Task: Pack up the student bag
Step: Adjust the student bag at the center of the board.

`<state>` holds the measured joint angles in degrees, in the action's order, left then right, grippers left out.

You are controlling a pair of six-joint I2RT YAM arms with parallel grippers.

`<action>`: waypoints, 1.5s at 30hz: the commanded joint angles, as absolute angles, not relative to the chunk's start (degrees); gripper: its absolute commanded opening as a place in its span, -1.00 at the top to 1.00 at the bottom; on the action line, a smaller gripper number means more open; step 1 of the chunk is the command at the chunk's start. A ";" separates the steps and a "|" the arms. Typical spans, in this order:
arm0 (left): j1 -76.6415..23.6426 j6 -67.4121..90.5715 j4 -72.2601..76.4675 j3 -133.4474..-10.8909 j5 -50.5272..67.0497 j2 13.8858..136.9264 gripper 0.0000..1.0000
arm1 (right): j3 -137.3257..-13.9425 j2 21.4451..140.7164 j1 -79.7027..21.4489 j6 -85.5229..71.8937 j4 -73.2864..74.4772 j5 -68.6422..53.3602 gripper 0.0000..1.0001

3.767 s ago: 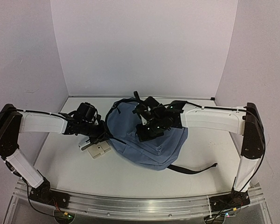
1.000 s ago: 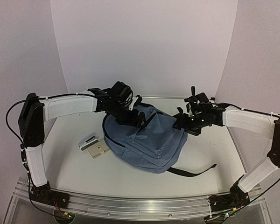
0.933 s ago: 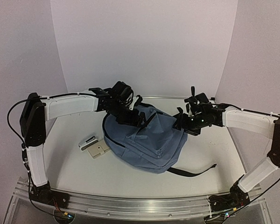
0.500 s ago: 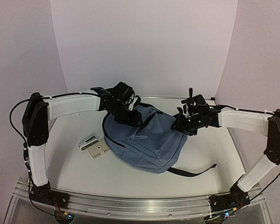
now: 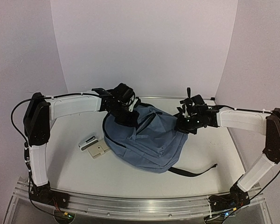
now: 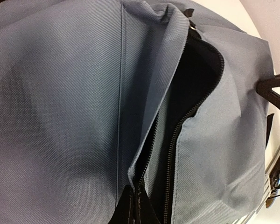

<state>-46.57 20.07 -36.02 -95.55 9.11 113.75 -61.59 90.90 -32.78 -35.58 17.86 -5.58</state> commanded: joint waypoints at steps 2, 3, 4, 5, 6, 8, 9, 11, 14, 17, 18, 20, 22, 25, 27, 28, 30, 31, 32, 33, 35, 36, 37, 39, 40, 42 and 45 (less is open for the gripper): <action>-47.34 25.31 -33.91 -93.34 14.86 109.29 1.00 | -68.56 94.42 -27.62 -27.65 17.21 0.00 1.00; -47.74 26.98 -32.41 -92.48 15.97 108.52 1.00 | -69.93 95.61 -26.69 -26.51 17.22 0.00 1.00; -48.15 28.71 -30.94 -91.64 16.96 107.82 1.00 | -71.31 96.89 -25.77 -25.46 17.21 0.00 1.00; -48.61 30.74 -29.02 -90.60 18.03 107.08 1.00 | -73.12 98.66 -25.22 -24.41 17.21 0.00 1.00; -48.97 32.49 -27.20 -89.65 18.74 106.63 1.00 | -74.71 100.25 -24.76 -23.24 17.18 0.00 1.00; -49.44 36.99 -23.08 -86.98 19.61 105.73 1.00 | -78.75 103.17 -24.32 -21.23 17.27 0.67 1.00; -49.48 38.64 -21.28 -85.68 19.12 105.43 1.00 | -80.46 104.38 -24.30 -20.50 17.66 1.27 1.00; -49.42 41.67 -19.21 -83.06 16.59 105.07 1.00 | -83.53 106.03 -24.35 -19.30 18.93 1.70 0.91; -48.69 46.12 -17.73 -78.98 12.36 105.02 1.00 | -86.69 105.94 -24.49 -18.30 21.52 3.39 0.31; -47.61 50.07 -13.90 -74.60 11.85 105.03 1.00 | -87.71 103.97 -25.99 -18.14 24.35 7.68 -0.16; -47.32 51.16 -12.54 -73.36 11.89 105.07 1.00 | -87.93 103.18 -26.85 -18.23 25.51 9.61 -0.27; -46.95 52.57 -10.31 -71.46 12.19 105.26 1.00 | -88.33 101.72 -29.50 -18.60 27.69 12.89 -0.42; -46.78 53.29 -8.90 -70.45 12.59 105.49 1.00 | -88.96 101.02 -32.87 -19.27 29.84 15.82 -0.52; -46.68 53.56 -7.71 -69.58 12.74 105.47 1.00 | -89.97 100.85 -38.52 -21.01 33.38 18.33 -0.64; -46.67 53.53 -7.15 -69.12 12.73 105.27 1.00 | -90.29 101.22 -41.35 -22.41 34.76 18.34 -0.68; -46.67 53.53 -6.86 -68.92 12.80 105.16 0.99 | -90.44 101.61 -42.86 -23.14 35.60 18.39 -0.68; -46.67 53.32 -6.21 -68.39 12.92 104.96 1.00 | -90.92 102.64 -45.58 -24.48 37.22 18.83 -0.68; -46.67 53.23 -5.99 -68.33 12.98 104.94 1.00 | -91.26 103.30 -46.89 -25.06 38.04 19.10 -0.68; -46.67 53.11 -5.78 -68.33 13.09 104.94 1.00 | -91.66 104.13 -47.98 -25.47 38.77 19.47 -0.68; -46.67 53.09 -5.51 -68.30 13.22 104.94 1.00 | -92.26 104.92 -49.36 -25.93 39.69 19.90 -0.68; -46.67 53.01 -4.96 -68.22 13.42 104.92 1.00 | -93.64 106.82 -51.25 -26.73 41.60 20.97 -0.69; -46.65 52.95 -4.68 -68.17 13.44 104.87 1.00 | -94.24 107.75 -52.35 -27.08 42.38 21.59 -0.70; -46.63 52.91 -4.48 -68.14 13.47 104.82 1.00 | -94.81 108.76 -53.02 -27.50 43.33 22.36 -0.70; -46.65 52.81 -4.10 -68.09 13.53 104.61 1.00 | -95.93 110.70 -54.11 -28.44 45.28 24.12 -0.71; -46.64 52.73 -4.00 -68.10 13.53 104.51 1.00 | -96.40 111.67 -54.44 -28.95 46.35 25.17 -0.71; -46.64 52.53 -3.71 -67.94 13.53 104.31 1.00 | -97.36 113.36 -54.89 -29.64 48.19 26.72 -0.71; -46.58 52.31 -3.41 -67.90 13.68 104.15 1.00 | -98.05 115.37 -55.62 -29.87 49.51 27.23 -0.72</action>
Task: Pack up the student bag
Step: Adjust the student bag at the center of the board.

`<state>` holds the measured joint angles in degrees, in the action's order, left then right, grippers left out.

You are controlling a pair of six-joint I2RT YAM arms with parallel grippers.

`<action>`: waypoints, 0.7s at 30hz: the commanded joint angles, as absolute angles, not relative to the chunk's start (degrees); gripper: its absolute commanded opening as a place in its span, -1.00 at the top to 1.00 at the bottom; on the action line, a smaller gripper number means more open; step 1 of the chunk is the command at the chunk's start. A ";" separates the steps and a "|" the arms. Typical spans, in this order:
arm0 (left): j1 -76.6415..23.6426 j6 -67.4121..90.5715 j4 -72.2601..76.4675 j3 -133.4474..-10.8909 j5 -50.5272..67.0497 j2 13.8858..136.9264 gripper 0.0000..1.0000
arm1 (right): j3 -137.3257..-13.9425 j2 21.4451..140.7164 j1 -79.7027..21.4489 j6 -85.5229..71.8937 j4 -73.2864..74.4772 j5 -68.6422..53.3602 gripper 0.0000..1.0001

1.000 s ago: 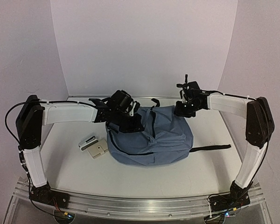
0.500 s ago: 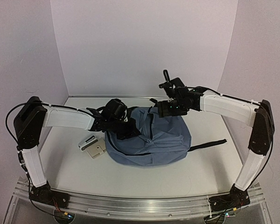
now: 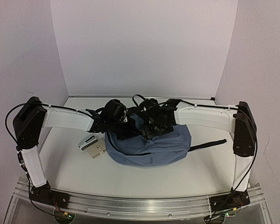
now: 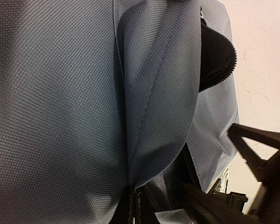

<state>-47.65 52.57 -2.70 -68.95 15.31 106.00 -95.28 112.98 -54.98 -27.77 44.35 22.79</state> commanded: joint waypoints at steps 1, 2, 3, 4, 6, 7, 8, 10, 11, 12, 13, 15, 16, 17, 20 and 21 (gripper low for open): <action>-46.58 52.30 -3.28 -67.91 13.81 104.15 1.00 | -98.16 115.89 -55.77 -29.96 49.67 27.33 -0.73; -46.58 52.30 -3.08 -67.86 13.97 104.15 1.00 | -98.23 116.32 -55.87 -30.17 49.86 27.67 -0.73; -46.59 52.31 -2.94 -67.80 14.07 104.15 1.00 | -98.42 116.91 -55.95 -30.70 50.37 28.65 -0.73; -46.60 52.34 -2.85 -67.77 14.14 104.15 1.00 | -98.73 117.36 -55.99 -31.16 50.96 29.63 -0.72; -46.60 52.43 -2.67 -67.69 14.10 104.15 1.00 | -99.67 118.43 -55.99 -32.99 53.57 33.75 -0.71; -46.54 52.52 -2.58 -67.59 14.07 104.10 1.00 | -100.32 118.88 -55.99 -34.27 55.25 36.31 -0.70; -46.50 52.60 -2.51 -67.44 14.02 104.04 1.00 | -100.95 119.31 -55.99 -35.59 57.24 39.04 -0.69; -46.49 52.77 -2.34 -67.20 13.90 103.95 1.00 | -102.32 119.85 -56.00 -38.00 61.04 43.53 -0.67; -46.49 52.82 -2.35 -67.09 13.82 103.91 0.99 | -102.87 119.83 -55.99 -38.85 62.21 45.05 -0.65; -46.50 52.84 -2.30 -67.01 13.71 103.89 0.99 | -103.41 119.62 -55.99 -39.44 62.70 46.12 -0.63; -46.46 52.88 -2.27 -66.94 13.63 103.89 1.00 | -103.84 119.22 -55.99 -39.90 63.15 46.98 -0.61; -46.35 52.96 -2.27 -66.77 13.55 103.97 1.00 | -104.94 118.34 -56.03 -40.35 63.34 47.73 -0.56; -46.29 53.06 -2.25 -66.67 13.50 103.97 1.00 | -105.45 117.85 -56.03 -40.62 63.42 48.18 -0.52; -46.23 53.17 -2.22 -66.54 13.45 103.97 1.00 | -105.93 117.37 -56.01 -40.96 63.57 48.74 -0.48; -45.84 53.74 -2.00 -66.15 13.62 103.89 1.00 | -106.91 116.00 -56.00 -42.30 64.12 50.43 -0.35; -45.73 53.92 -1.83 -66.07 13.67 103.92 1.00 | -106.93 115.50 -56.03 -42.71 64.17 50.93 -0.30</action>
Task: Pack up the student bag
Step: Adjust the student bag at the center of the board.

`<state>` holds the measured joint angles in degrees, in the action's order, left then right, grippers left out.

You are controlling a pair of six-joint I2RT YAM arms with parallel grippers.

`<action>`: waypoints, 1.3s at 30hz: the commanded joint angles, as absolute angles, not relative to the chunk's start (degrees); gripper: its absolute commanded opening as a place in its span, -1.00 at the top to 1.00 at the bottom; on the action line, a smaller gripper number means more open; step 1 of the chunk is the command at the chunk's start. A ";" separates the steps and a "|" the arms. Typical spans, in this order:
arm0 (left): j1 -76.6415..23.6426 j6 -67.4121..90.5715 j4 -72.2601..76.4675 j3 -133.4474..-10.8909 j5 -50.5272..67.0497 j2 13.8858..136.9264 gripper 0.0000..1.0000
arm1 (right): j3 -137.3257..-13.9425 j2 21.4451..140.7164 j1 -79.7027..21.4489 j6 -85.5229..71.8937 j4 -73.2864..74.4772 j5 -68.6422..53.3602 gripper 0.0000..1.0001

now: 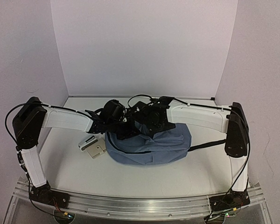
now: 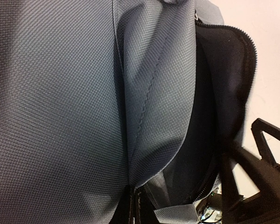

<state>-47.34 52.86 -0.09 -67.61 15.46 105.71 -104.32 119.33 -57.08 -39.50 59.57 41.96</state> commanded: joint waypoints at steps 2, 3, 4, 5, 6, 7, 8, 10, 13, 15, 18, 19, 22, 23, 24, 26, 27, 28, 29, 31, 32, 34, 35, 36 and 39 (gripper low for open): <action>-45.49 54.13 -1.61 -65.92 13.81 104.04 1.00 | -106.88 114.78 -55.99 -43.21 64.19 51.59 -0.20; -45.43 54.19 -1.62 -65.91 13.86 104.11 1.00 | -106.88 114.51 -56.00 -43.39 64.12 51.69 -0.14; -45.29 54.27 -1.60 -65.85 13.86 104.22 0.99 | -106.87 114.38 -55.99 -43.48 64.08 51.69 -0.09; -45.19 54.34 -1.42 -65.81 14.03 104.29 1.00 | -106.82 114.44 -56.02 -43.54 64.06 51.58 -0.02; -45.12 54.41 -1.27 -65.77 14.13 104.35 1.00 | -106.79 114.54 -56.01 -43.61 64.06 51.47 0.05; -45.10 54.46 -1.17 -65.77 14.17 104.41 1.00 | -106.78 114.67 -55.99 -43.71 64.06 51.19 0.13; -45.13 54.49 -1.14 -65.83 14.23 104.48 1.00 | -106.74 114.77 -55.99 -43.85 63.97 50.57 0.22; -45.09 54.29 -0.76 -65.83 14.58 104.52 1.00 | -105.66 114.21 -55.99 -42.80 61.82 48.39 0.33; -45.09 53.86 0.25 -65.76 15.54 104.71 1.00 | -102.88 112.38 -55.83 -39.49 54.53 42.88 0.39; -45.09 53.55 1.69 -65.84 16.15 104.84 1.00 | -101.21 111.53 -55.23 -37.87 50.94 39.65 0.39; -45.09 53.20 2.31 -66.10 16.55 104.77 1.00 | -100.21 111.78 -53.77 -36.60 47.74 36.52 0.37; -45.09 53.02 2.34 -66.27 16.60 104.79 1.00 | -100.01 111.98 -53.34 -36.16 47.14 35.91 0.37; -45.10 52.55 2.29 -66.90 16.68 104.93 0.99 | -99.70 112.57 -51.92 -34.51 45.06 34.10 0.39; -45.12 52.40 2.26 -67.16 16.72 105.01 0.99 | -99.78 112.72 -51.56 -33.92 44.47 33.40 0.41; -45.09 52.31 2.27 -67.41 16.81 105.10 1.00 | -99.98 112.87 -51.26 -33.37 43.98 32.73 0.44; -45.09 52.08 2.28 -67.92 16.91 105.32 0.99 | -100.65 113.08 -50.53 -32.39 43.40 31.52 0.47; -45.05 52.00 2.27 -68.12 16.94 105.40 0.99 | -100.86 113.29 -50.31 -32.05 43.22 31.03 0.48; -45.04 51.96 2.27 -68.37 16.96 105.52 1.00 | -101.14 113.42 -50.11 -31.66 43.08 30.51 0.48; -45.03 51.88 2.24 -68.63 16.96 105.62 1.00 | -101.38 113.63 -49.99 -31.33 43.07 30.17 0.48; -45.01 51.77 2.27 -69.18 17.01 105.89 1.00 | -101.45 114.11 -49.63 -30.76 42.89 28.86 0.49; -45.04 51.76 2.28 -69.35 17.02 106.01 1.00 | -101.43 114.24 -49.51 -30.53 42.81 28.35 0.49; -44.95 51.62 2.28 -69.92 17.04 106.29 1.00 | -101.33 114.58 -49.31 -30.29 42.74 27.34 0.49; -44.89 51.59 2.28 -70.16 17.06 106.44 1.00 | -101.12 114.68 -49.29 -30.25 42.78 27.17 0.51; -44.86 51.55 2.25 -70.49 17.11 106.62 1.00 | -101.01 114.75 -49.25 -30.24 42.79 27.07 0.54; -44.82 51.42 2.51 -71.47 17.39 107.19 0.99 | -101.07 114.64 -49.25 -30.12 42.80 26.75 0.72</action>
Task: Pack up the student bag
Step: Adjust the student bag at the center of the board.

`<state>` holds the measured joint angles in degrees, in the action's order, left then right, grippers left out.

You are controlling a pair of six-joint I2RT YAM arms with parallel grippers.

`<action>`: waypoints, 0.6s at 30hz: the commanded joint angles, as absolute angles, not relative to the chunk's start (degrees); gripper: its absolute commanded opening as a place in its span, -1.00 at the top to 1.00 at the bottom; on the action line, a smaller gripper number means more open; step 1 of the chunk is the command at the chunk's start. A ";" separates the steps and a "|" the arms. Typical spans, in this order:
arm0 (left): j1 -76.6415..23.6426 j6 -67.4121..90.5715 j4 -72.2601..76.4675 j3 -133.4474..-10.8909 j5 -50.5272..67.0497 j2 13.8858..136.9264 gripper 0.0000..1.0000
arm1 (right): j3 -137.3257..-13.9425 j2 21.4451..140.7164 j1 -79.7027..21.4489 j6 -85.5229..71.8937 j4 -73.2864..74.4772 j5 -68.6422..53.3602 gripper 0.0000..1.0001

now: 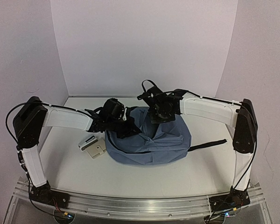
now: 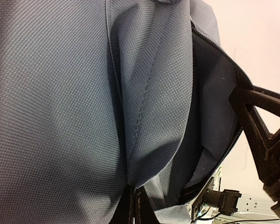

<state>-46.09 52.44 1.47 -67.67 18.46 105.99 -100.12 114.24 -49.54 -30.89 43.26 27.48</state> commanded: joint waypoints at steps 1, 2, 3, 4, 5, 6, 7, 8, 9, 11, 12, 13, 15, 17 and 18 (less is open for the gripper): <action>-44.82 51.34 2.58 -71.86 17.50 107.46 1.00 | -101.31 114.43 -49.28 -30.14 42.81 26.55 0.82; -44.82 51.31 2.71 -72.42 17.62 107.83 1.00 | -101.62 114.12 -49.28 -30.13 42.81 26.25 0.93; -44.82 51.31 2.74 -72.97 17.65 108.19 0.99 | -102.02 113.65 -49.30 -30.06 42.80 25.79 1.00; -44.79 51.26 2.66 -73.84 17.53 108.80 0.99 | -102.63 112.92 -49.29 -29.84 42.80 25.31 1.00; -44.75 51.25 2.45 -74.64 17.48 109.52 0.99 | -103.29 112.19 -49.32 -29.64 42.87 24.86 1.00; -44.74 51.28 2.18 -75.60 17.39 110.36 1.00 | -103.87 111.26 -49.34 -29.49 42.95 24.38 1.00; -44.72 51.47 1.84 -76.54 17.34 111.23 0.99 | -104.43 110.23 -49.40 -29.39 42.97 23.96 1.00; -44.68 51.72 1.56 -77.25 17.40 112.01 0.99 | -105.00 109.27 -49.54 -29.26 42.97 23.71 1.00; -44.65 52.02 1.43 -77.71 17.54 112.72 0.99 | -105.54 108.37 -49.75 -29.10 42.93 23.68 1.00; -44.52 52.67 1.49 -78.58 18.04 114.03 1.00 | -106.31 106.74 -50.54 -28.60 42.83 23.85 1.00; -44.48 52.88 1.44 -79.06 18.25 114.64 1.00 | -106.46 106.02 -50.85 -28.23 42.72 23.70 1.00; -44.41 52.98 1.29 -79.48 18.35 115.14 1.00 | -106.55 105.53 -51.24 -27.99 42.55 23.42 1.00; -44.24 52.97 1.03 -80.16 18.41 115.83 1.00 | -106.15 105.11 -51.54 -28.01 42.23 23.28 1.00; -43.99 52.81 0.88 -80.82 18.46 116.40 1.00 | -105.34 105.10 -51.63 -28.26 42.00 23.61 1.00; -43.87 52.43 0.93 -81.03 18.52 116.49 1.00 | -104.93 105.14 -51.61 -28.44 41.94 24.09 1.00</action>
<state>-45.29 52.55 0.02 -78.02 20.71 114.50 -103.00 110.02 -50.02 -28.69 44.48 23.53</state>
